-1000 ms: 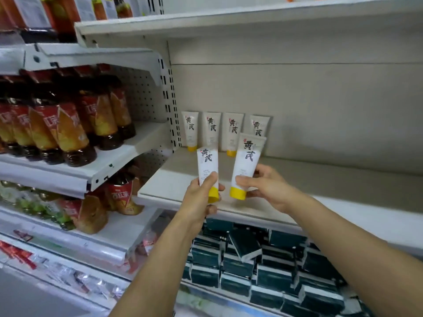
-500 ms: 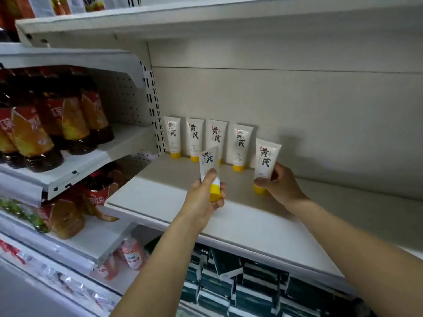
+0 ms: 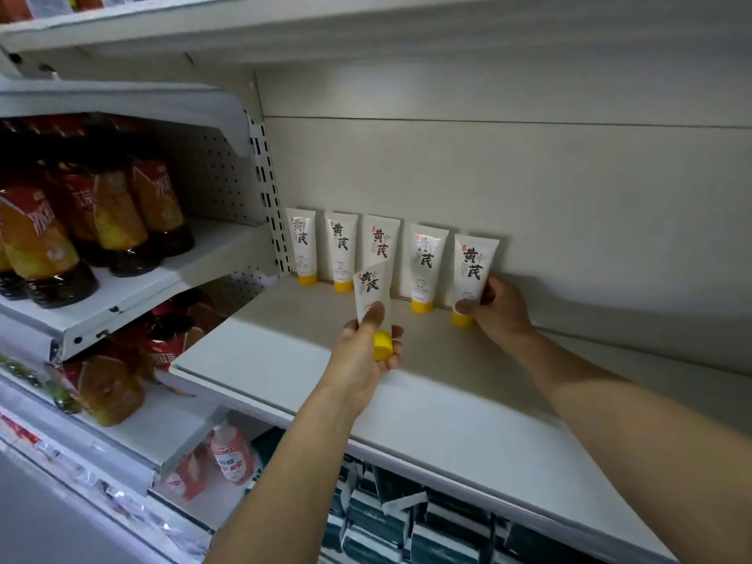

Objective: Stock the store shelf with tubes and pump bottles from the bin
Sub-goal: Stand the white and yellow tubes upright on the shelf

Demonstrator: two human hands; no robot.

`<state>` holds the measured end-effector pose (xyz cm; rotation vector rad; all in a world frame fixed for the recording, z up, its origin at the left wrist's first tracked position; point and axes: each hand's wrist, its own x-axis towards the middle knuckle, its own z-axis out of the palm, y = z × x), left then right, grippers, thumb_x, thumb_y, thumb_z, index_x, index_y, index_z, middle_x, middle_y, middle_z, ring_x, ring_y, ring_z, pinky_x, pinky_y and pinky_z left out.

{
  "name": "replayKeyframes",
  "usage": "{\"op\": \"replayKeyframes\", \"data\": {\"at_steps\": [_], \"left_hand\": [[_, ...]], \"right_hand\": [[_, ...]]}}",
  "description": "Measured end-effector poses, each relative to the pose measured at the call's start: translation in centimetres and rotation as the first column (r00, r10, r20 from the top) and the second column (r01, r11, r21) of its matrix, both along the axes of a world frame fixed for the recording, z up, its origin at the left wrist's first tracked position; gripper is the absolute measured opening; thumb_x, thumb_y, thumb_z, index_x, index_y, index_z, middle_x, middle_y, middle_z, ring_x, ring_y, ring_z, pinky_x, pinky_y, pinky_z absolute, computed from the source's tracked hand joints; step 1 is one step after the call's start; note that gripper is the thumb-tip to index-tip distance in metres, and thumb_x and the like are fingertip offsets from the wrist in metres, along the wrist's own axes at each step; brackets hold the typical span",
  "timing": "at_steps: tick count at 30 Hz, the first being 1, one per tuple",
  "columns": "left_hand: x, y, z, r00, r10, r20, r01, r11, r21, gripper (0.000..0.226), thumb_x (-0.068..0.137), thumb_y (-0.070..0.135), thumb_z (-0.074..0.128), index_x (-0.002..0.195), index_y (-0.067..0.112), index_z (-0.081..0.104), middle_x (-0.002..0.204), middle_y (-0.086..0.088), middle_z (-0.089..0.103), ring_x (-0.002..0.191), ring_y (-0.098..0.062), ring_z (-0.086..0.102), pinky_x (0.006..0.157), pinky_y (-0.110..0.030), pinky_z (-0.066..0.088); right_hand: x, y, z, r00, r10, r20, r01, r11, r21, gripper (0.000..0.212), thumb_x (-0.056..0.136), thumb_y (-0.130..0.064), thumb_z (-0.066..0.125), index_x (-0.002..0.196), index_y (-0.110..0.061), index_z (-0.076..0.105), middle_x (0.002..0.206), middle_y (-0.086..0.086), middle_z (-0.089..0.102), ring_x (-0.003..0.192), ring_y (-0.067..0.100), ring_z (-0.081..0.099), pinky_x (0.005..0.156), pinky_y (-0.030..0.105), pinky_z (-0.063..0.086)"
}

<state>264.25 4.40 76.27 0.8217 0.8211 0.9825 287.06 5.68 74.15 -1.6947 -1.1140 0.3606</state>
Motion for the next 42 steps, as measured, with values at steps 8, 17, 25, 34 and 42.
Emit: {"op": "replayKeyframes", "data": {"at_steps": [8,17,25,34,42], "left_hand": [[-0.2,0.3,-0.1,1.000,0.009,0.005,-0.009,1.000,0.013,0.034,0.095,0.032,0.058,0.119,0.010,0.049,0.083,-0.012,0.063,0.054,-0.017,0.053,0.045,-0.024,0.042],[-0.9,-0.1,-0.2,1.000,0.005,0.014,-0.005,1.000,0.018,0.029,0.096,0.031,0.058,0.118,0.013,0.050,0.083,-0.013,0.063,0.055,-0.017,0.053,0.046,-0.023,0.042],[-1.4,-0.7,0.1,1.000,0.009,0.006,-0.009,1.000,0.018,0.028,0.096,0.030,0.057,0.117,0.012,0.050,0.088,-0.014,0.061,0.055,-0.016,0.053,0.048,-0.024,0.042],[-3.7,-0.7,0.4,0.998,-0.025,-0.064,0.030,0.996,0.079,0.032,0.095,0.031,0.059,0.120,0.014,0.048,0.091,-0.011,0.061,0.059,-0.016,0.054,0.049,-0.025,0.042],[-8.3,-0.4,0.6,0.993,-0.072,-0.088,0.082,0.991,0.109,0.026,0.098,0.030,0.054,0.117,0.013,0.052,0.092,-0.008,0.058,0.066,-0.017,0.057,0.052,-0.026,0.045]], "right_hand": [[-0.1,0.9,-0.6,0.995,-0.079,0.057,0.078,0.997,0.006,0.034,0.069,-0.009,0.082,0.099,-0.005,0.066,0.094,0.010,0.069,0.079,0.020,0.060,0.070,0.030,0.046],[-0.4,1.0,-0.5,0.989,-0.121,0.082,0.123,0.992,-0.031,0.035,0.071,-0.013,0.080,0.102,-0.005,0.065,0.101,0.013,0.070,0.091,0.029,0.066,0.073,0.033,0.049],[-0.7,0.2,-0.5,0.980,-0.164,0.109,0.173,0.982,-0.079,0.031,0.070,-0.016,0.080,0.093,-0.002,0.063,0.098,0.017,0.068,0.093,0.034,0.065,0.070,0.032,0.045],[-4.2,-3.3,-0.3,0.941,-0.337,-0.031,0.339,0.937,0.081,0.016,0.085,-0.013,0.060,0.095,-0.001,0.058,0.087,0.010,0.059,0.081,0.025,0.054,0.073,0.035,0.042],[-16.0,-3.5,4.4,0.861,0.300,-0.412,-0.389,0.909,-0.152,0.041,0.093,-0.048,0.055,0.095,-0.011,0.071,0.085,0.006,0.075,0.063,0.015,0.061,0.054,0.026,0.043]]}}
